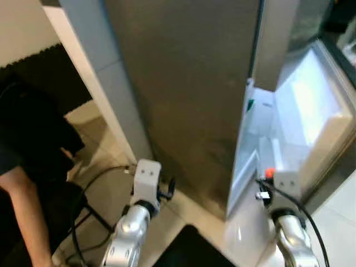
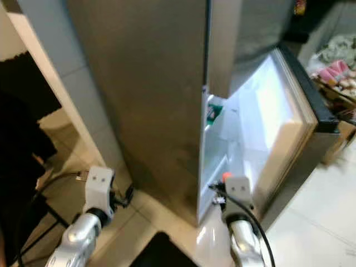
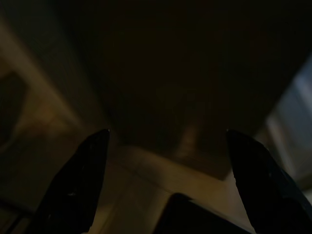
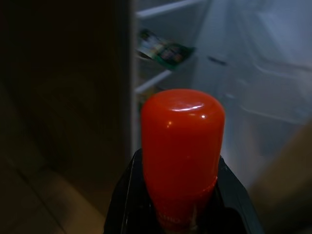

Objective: Restocking fridge

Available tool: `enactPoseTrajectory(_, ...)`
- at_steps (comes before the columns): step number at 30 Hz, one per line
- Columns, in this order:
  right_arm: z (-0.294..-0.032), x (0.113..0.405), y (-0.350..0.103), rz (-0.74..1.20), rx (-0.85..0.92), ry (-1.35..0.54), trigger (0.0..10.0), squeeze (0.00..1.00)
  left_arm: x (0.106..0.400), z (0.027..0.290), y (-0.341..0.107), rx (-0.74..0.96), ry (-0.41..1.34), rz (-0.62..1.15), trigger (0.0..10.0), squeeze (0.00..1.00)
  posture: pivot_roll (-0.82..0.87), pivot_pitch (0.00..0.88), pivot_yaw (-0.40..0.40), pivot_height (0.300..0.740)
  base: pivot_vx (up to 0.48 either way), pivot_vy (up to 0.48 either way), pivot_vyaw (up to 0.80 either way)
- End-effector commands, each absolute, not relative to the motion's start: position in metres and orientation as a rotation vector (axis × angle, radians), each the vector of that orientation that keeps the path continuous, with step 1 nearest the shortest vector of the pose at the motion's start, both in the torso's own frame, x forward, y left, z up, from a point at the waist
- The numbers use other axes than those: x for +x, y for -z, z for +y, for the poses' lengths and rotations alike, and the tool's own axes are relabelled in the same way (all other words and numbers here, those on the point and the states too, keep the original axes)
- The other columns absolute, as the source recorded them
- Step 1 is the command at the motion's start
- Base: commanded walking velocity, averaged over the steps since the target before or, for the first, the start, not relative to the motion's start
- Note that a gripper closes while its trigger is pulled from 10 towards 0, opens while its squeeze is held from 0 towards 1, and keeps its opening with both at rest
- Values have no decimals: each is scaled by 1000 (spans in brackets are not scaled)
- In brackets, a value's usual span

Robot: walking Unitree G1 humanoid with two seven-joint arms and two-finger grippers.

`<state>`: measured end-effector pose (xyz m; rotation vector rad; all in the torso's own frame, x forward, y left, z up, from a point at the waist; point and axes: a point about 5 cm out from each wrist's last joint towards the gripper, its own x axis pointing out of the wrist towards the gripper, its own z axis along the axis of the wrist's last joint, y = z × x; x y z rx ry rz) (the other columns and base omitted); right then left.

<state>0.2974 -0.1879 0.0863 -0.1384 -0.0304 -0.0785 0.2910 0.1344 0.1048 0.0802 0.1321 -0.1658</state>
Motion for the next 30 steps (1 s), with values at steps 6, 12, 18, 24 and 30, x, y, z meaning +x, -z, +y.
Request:
enactPoseTrajectory(6, -185, 295, -79, 4, -139, 75, 10000, 0, 290, 140, -95, 92, 140, 188, 10000, 0, -102, 171, 80, 740, 0, 0, 675)
enactPoseTrajectory(12, -186, 295, -78, 7, -133, 82, 10000, 0, 293, 144, -92, 81, 105, 219, 10000, 0, -103, 172, 82, 740, 0, 0, 160)
enactPoseTrajectory(18, -184, 295, -79, 4, -119, 66, 10000, 0, 297, 148, -90, 70, 65, 245, 10000, 0, -102, 173, 81, 740, 0, 0, 0)
enactPoseTrajectory(24, -182, 295, -79, 0, -118, 57, 10000, 0, 298, 144, -92, 79, 80, 236, 10000, 0, -104, 173, 82, 740, 0, -49, 0)
enactPoseTrajectory(30, -181, 295, -80, -6, -111, 47, 10000, 0, 298, 142, -91, 79, 81, 236, 10000, 0, -105, 173, 82, 740, 0, -470, 0)
